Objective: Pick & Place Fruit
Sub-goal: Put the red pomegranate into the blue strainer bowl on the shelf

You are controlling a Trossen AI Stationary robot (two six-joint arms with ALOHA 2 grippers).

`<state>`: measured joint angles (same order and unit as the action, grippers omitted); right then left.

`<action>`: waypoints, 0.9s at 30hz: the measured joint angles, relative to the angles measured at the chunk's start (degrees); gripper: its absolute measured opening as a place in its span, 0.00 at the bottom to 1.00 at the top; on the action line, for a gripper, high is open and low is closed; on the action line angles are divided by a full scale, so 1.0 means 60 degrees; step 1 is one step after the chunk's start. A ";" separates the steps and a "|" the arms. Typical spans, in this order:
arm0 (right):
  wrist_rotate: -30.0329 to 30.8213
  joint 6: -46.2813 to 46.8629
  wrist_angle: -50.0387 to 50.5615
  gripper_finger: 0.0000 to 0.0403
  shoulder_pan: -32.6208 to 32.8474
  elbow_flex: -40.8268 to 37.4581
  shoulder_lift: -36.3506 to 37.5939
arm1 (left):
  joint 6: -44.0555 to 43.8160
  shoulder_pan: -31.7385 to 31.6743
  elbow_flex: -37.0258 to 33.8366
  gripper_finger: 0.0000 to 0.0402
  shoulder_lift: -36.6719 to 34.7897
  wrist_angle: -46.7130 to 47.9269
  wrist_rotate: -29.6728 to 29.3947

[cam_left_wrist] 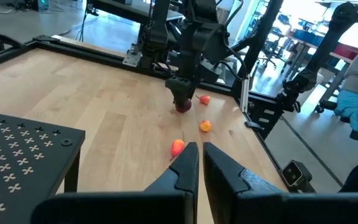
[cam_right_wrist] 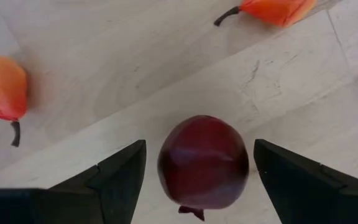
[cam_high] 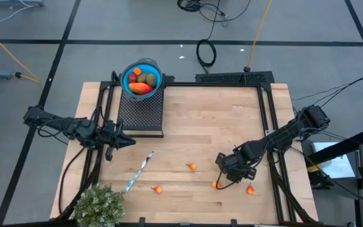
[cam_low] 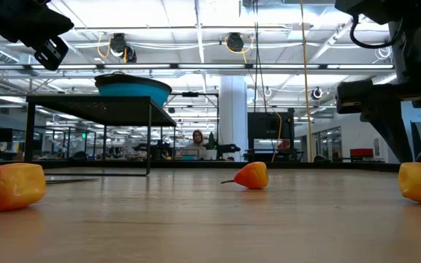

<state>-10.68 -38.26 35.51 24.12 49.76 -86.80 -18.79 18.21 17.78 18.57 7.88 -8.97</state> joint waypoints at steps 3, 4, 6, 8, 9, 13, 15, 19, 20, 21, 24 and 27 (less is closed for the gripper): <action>0.0004 0.0213 -0.0216 0.71 0.0000 -0.0094 0.0000 | -0.0002 0.0000 0.0000 0.05 0.0000 -0.0009 -0.0004; 0.0004 0.0345 -0.0269 0.71 0.0000 -0.0120 0.0000 | -0.0006 -0.0002 0.0000 0.05 0.0000 -0.0011 -0.0004; 0.0020 0.0520 -0.0380 0.69 0.0000 -0.0190 0.0000 | -0.0007 -0.0001 0.0000 0.05 0.0000 -0.0042 -0.0004; 0.0040 0.0546 -0.0458 0.66 0.0000 -0.0230 0.0000 | -0.0012 0.0002 0.0000 0.05 0.0000 -0.0077 -0.0004; 0.0040 0.0557 -0.0461 0.65 0.0000 -0.0230 0.0000 | -0.0033 -0.0002 0.0000 0.05 0.0000 -0.0083 -0.0004; 0.0047 0.0790 -0.0459 0.58 0.0000 -0.0230 0.0000 | -0.0149 0.0001 0.0000 0.05 0.0000 -0.0077 -0.0004; 0.0047 0.0834 -0.0463 0.54 0.0000 -0.0230 0.0000 | -0.0166 -0.0002 0.0000 0.05 0.0002 -0.0076 -0.0004; 0.0055 0.0838 -0.0459 0.50 0.0000 -0.0230 0.0004 | -0.0175 0.0000 0.0000 0.05 0.0000 -0.0076 -0.0004; 0.0061 0.0838 -0.0459 0.50 0.0000 -0.0230 0.0004 | -0.0181 0.0002 0.0000 0.05 0.0000 -0.0076 -0.0004; 0.0085 0.0838 -0.0459 0.50 0.0000 -0.0230 0.0004 | -0.0211 -0.0002 0.0004 0.05 0.0000 -0.0076 -0.0001; 0.0662 0.0842 -0.0406 0.50 0.0004 -0.0194 0.0020 | -0.0211 -0.0002 0.0003 0.05 0.0000 -0.0078 -0.0001; 0.1557 0.0847 -0.0179 0.49 -0.0004 0.0020 0.0173 | -0.0251 0.0001 0.0000 0.05 0.0000 -0.0080 0.0000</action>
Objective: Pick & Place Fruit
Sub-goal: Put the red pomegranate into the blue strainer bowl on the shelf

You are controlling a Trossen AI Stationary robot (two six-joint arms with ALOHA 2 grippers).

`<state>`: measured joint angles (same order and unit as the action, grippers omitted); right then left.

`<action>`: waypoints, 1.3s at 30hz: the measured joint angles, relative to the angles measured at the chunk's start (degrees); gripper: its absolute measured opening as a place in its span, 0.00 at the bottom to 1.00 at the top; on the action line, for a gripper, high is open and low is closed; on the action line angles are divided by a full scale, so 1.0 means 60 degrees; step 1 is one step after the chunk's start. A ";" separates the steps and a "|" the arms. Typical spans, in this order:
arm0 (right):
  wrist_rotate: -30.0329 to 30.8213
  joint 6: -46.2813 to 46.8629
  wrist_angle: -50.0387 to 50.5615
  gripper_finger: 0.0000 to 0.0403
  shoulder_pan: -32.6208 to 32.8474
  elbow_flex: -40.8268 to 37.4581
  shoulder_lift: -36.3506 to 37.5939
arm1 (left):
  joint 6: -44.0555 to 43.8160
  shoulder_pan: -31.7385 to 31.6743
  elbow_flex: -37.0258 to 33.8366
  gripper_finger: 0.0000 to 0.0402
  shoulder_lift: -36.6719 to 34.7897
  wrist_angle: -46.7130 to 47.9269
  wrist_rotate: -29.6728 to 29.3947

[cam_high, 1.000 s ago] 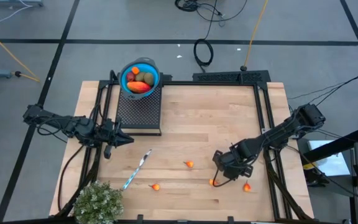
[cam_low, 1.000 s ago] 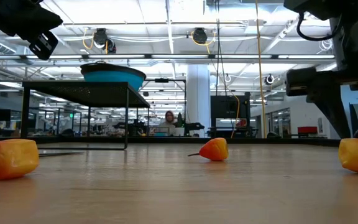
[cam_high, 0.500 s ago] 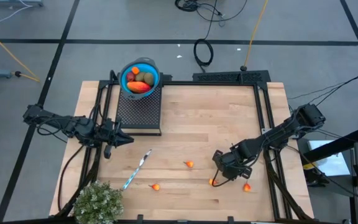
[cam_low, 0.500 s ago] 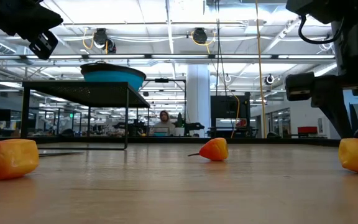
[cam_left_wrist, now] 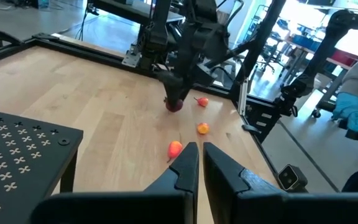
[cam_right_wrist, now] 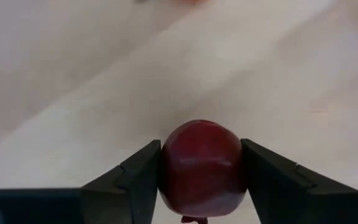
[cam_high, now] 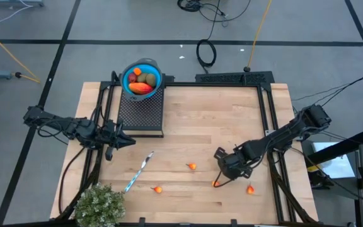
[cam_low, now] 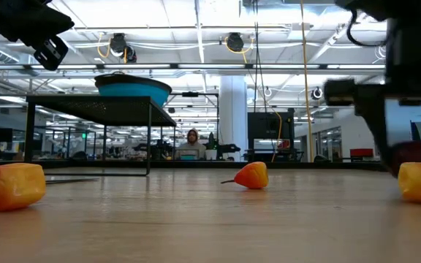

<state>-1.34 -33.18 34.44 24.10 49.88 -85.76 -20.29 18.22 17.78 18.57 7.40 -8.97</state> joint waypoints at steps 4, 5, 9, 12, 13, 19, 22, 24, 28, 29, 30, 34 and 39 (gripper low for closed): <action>0.1130 -0.0072 0.0195 0.48 0.0004 0.0481 0.0347 | -0.0004 -0.0001 0.0003 0.05 0.0000 -0.0068 0.0000; 0.1427 -0.0071 0.0251 0.48 0.0004 0.0614 0.0440 | -0.0006 -0.0003 0.0003 0.05 0.0003 -0.0085 0.0000; 0.2769 -0.0044 0.0134 0.48 -0.0006 0.1138 0.0866 | -0.0029 0.0000 0.0003 0.05 0.0000 -0.0201 0.0004; 0.3972 0.0536 -0.0001 0.48 -0.0092 0.1416 0.1117 | -0.0029 0.0000 0.0007 0.05 0.0004 -0.0223 0.0004; 0.4360 0.0847 -0.0056 0.48 -0.0154 0.1510 0.1196 | -0.0029 0.0000 0.0007 0.05 0.0001 -0.0226 0.0004; 0.6447 0.3347 -0.1532 0.48 -0.0519 0.1571 0.1730 | 0.0009 0.0000 0.0007 0.05 0.0011 -0.0255 0.0004; 0.7028 0.4530 -0.2485 0.48 -0.0726 0.1571 0.1919 | 0.0060 -0.0003 0.0007 0.05 0.0011 -0.0266 0.0004; 0.7110 0.5106 -0.3109 0.48 -0.0871 0.1571 0.2011 | 0.0073 0.0000 0.0007 0.05 0.0011 -0.0266 0.0007; 0.7197 0.6249 -0.4377 0.48 -0.1119 0.1568 0.2155 | 0.0036 -0.0001 0.0007 0.05 0.0011 -0.0270 0.0007; 0.7188 0.6582 -0.4612 0.48 -0.1158 0.1568 0.2201 | 0.0036 0.0000 0.0007 0.05 0.0011 -0.0275 0.0007; 0.7175 0.6905 -0.4931 0.48 -0.1208 0.1568 0.2219 | 0.0036 0.0000 0.0007 0.05 0.0011 -0.0277 0.0007; 0.6416 0.8314 -0.6046 0.48 -0.1392 0.1560 0.2388 | 0.0033 -0.0003 0.0007 0.05 0.0011 -0.0277 0.0007; 0.5388 1.0243 -0.7312 0.48 -0.1640 0.1564 0.2540 | 0.0022 -0.0002 0.0007 0.05 0.0011 -0.0273 0.0007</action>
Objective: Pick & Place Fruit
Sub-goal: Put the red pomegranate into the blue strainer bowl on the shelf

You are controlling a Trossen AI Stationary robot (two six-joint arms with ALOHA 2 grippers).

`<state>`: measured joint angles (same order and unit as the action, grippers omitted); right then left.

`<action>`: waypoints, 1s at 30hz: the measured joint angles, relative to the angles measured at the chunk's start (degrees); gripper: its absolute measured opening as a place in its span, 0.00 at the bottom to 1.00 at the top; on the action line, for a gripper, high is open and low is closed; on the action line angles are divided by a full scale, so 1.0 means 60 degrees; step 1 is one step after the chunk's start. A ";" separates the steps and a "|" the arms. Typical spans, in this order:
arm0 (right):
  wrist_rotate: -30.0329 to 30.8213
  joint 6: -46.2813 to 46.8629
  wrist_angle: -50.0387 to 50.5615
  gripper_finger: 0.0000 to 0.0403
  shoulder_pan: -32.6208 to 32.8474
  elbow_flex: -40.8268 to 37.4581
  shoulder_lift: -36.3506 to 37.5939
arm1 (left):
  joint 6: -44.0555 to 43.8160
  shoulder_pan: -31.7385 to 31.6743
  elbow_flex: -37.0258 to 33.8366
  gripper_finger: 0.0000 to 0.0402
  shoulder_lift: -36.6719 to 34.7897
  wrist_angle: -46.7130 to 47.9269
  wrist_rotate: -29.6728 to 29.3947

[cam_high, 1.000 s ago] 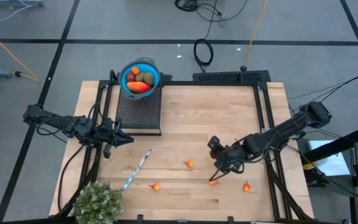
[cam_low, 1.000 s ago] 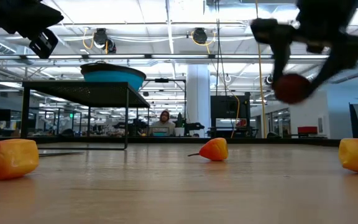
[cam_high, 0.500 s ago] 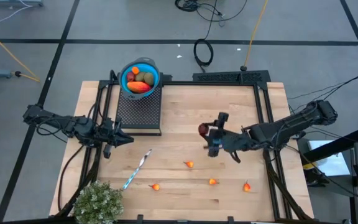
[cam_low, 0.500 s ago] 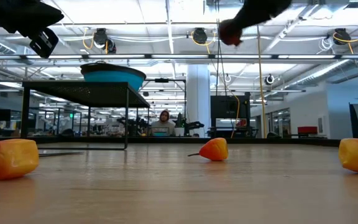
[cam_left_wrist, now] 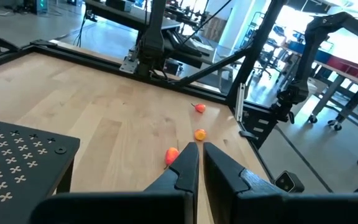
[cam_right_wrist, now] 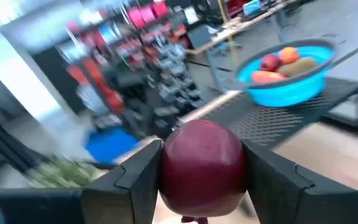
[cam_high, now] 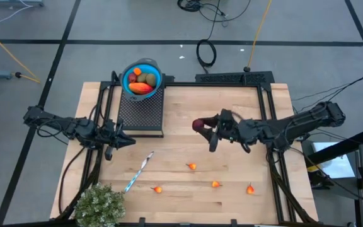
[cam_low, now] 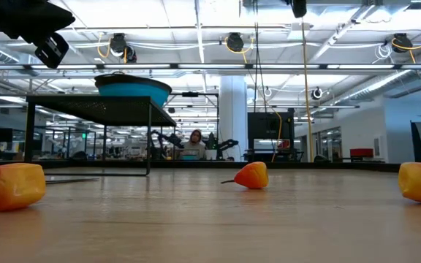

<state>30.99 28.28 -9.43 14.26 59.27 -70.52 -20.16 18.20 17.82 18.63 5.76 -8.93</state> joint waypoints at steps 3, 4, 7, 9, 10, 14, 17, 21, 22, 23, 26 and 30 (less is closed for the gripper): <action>-0.0607 0.1164 -0.0641 0.48 -0.0118 0.0000 0.0037 | 0.0000 -0.0001 0.0000 0.05 0.0000 0.0000 0.0000; -0.0867 0.1607 -0.0847 0.48 -0.0151 -0.0004 0.0051 | -0.0004 0.0002 0.0000 0.05 0.0000 0.0000 0.0000; -0.1520 0.3180 -0.1370 0.49 -0.0303 0.0000 0.0069 | -0.0004 0.0001 0.0000 0.05 0.0000 0.0000 0.0000; -0.1913 0.4153 -0.1664 0.48 -0.0373 -0.0004 0.0053 | -0.0004 0.0001 0.0000 0.05 0.0000 0.0000 0.0000; -0.2090 0.4592 -0.1862 0.48 -0.0396 -0.0004 0.0051 | -0.0004 0.0003 0.0000 0.05 0.0000 0.0000 0.0000; -0.2964 0.6076 -0.2670 0.48 -0.0515 0.0000 0.0066 | -0.0004 -0.0001 0.0000 0.05 0.0000 0.0000 0.0000; -0.3769 0.6985 -0.3171 0.49 -0.0606 -0.0002 0.0051 | 0.0002 0.0003 0.0000 0.05 0.0000 0.0004 0.0000; -0.4857 0.7454 -0.3958 0.49 -0.0652 -0.0002 0.0058 | 0.0032 0.0003 0.0000 0.05 0.0000 0.0004 0.0001; -0.5209 0.7338 -0.4156 0.49 -0.0652 0.0000 0.0058 | 0.0037 0.0003 0.0000 0.05 0.0000 0.0004 0.0000; -0.5524 0.7203 -0.4345 0.49 -0.0652 -0.0004 0.0058 | 0.0048 0.0003 0.0000 0.05 0.0000 0.0004 0.0000; -0.6372 0.6729 -0.4955 0.49 -0.0648 -0.0002 0.0058 | 0.0058 -0.0001 0.0000 0.05 0.0000 0.0003 0.0000; -0.7206 0.6190 -0.5888 0.49 -0.0648 -0.0004 0.0058 | 0.0049 0.0001 0.0000 0.05 0.0000 0.0004 0.0000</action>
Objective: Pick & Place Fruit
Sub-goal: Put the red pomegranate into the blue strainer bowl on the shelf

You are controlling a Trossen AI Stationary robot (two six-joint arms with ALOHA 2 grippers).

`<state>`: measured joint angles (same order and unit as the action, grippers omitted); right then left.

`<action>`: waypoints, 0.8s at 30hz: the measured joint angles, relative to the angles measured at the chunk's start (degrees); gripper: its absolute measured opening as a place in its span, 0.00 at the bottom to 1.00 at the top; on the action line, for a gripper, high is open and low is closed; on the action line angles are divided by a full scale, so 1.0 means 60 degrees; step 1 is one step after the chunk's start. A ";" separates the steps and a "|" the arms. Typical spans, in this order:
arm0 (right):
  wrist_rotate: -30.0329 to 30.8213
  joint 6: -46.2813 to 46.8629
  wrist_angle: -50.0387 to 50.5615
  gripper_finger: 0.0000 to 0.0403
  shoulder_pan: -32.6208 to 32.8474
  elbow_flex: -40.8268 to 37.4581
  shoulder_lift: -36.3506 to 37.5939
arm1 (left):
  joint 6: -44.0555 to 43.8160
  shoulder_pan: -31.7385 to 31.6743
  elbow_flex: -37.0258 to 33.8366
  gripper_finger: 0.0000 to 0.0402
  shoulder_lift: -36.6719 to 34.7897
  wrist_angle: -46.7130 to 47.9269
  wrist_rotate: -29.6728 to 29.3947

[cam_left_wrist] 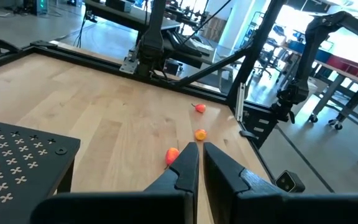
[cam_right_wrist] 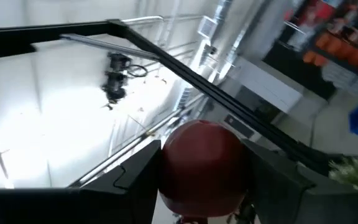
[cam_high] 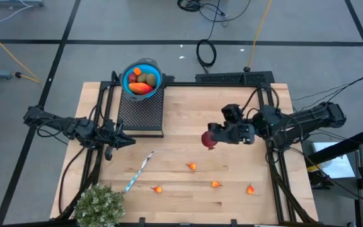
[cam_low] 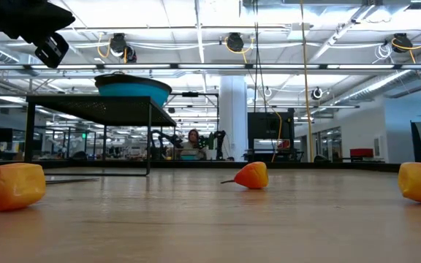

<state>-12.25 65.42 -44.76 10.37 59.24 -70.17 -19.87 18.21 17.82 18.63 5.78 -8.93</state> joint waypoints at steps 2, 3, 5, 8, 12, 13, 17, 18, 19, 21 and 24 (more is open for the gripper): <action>0.0001 -0.0138 -0.0210 0.49 0.0000 0.0004 0.0004 | -0.0058 -0.0001 0.0000 0.05 0.0000 0.0000 -0.0004; 0.0006 -0.0124 -0.0221 0.49 0.0000 0.0004 0.0004 | -0.0104 -0.0002 0.0000 0.05 0.0000 0.0000 -0.0002; 0.0003 -0.0035 -0.0204 0.49 -0.0007 0.0004 -0.0005 | -0.0217 -0.0001 0.0000 0.05 0.0000 0.0000 -0.0004; 0.0005 -0.0040 0.0036 0.49 -0.0023 0.0004 -0.0003 | -0.0260 -0.0001 0.0000 0.05 0.0000 -0.0001 -0.0004; -0.0215 -0.0747 0.0636 0.49 -0.0036 0.0000 -0.0007 | -0.0245 -0.0002 0.0000 0.05 0.0000 0.0000 -0.0004; -0.0383 -0.1015 0.0793 0.49 -0.0036 0.0000 -0.0007 | -0.0242 0.0001 0.0000 0.05 0.0000 0.0000 -0.0004; -0.0911 -0.2383 0.1425 0.47 -0.0036 0.0000 -0.0007 | -0.0238 -0.0001 -0.0002 0.05 0.0000 0.0000 -0.0004; -0.0997 -0.2867 0.1557 0.47 -0.0036 0.0000 -0.0007 | -0.0238 0.0000 -0.0004 0.05 0.0000 0.0000 -0.0004; -0.1006 -0.3358 0.1646 0.47 -0.0036 0.0000 -0.0007 | -0.0236 0.0002 -0.0004 0.05 0.0000 0.0000 -0.0004; -0.1006 -0.4456 0.1665 0.47 -0.0027 0.0000 -0.0007 | -0.0235 -0.0001 -0.0004 0.05 0.0000 0.0000 -0.0007; -0.1006 -0.6034 0.1654 0.48 -0.0025 0.0000 -0.0007 | -0.0235 0.0001 -0.0004 0.05 -0.0001 -0.0001 -0.0007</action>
<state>-18.28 29.22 -34.84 10.22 59.24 -70.22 -21.28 18.21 17.80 18.63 5.78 -8.97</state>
